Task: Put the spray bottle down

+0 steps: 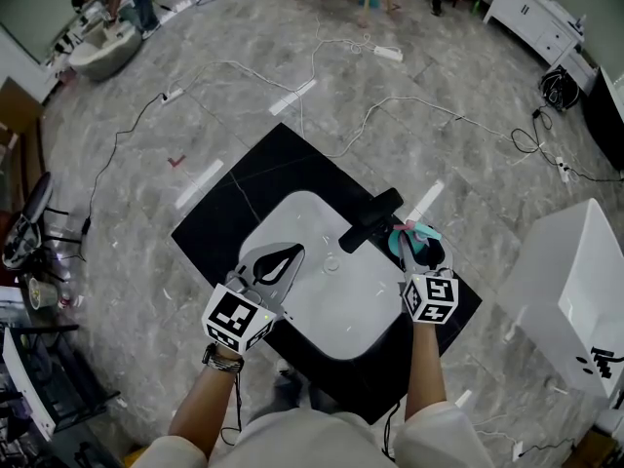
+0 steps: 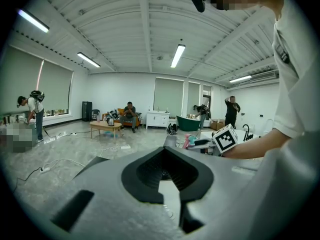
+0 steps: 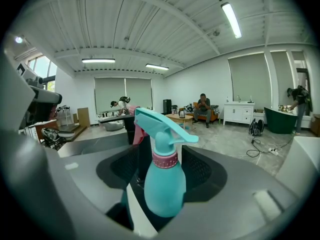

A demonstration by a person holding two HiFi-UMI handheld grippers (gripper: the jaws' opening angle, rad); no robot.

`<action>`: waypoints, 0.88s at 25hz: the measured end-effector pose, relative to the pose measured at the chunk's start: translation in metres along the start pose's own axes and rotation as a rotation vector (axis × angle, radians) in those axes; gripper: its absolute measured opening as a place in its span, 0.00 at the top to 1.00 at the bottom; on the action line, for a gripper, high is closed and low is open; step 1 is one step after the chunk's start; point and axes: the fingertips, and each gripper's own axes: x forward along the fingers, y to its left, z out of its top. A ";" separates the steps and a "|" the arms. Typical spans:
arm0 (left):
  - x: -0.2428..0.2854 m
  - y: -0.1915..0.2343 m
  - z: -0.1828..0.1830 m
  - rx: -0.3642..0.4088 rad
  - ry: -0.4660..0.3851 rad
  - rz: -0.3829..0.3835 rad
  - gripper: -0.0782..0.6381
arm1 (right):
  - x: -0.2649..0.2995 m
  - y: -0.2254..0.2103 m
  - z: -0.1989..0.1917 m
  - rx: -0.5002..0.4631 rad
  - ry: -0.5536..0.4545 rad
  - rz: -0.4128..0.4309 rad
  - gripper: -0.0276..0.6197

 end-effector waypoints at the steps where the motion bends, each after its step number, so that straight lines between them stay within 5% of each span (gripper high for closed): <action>1: -0.002 0.000 0.001 0.001 -0.004 0.000 0.89 | -0.001 0.001 0.000 -0.001 0.002 -0.002 0.55; 22: -0.075 -0.047 0.042 0.064 -0.113 -0.044 0.89 | -0.122 0.035 0.046 -0.006 -0.049 -0.086 0.56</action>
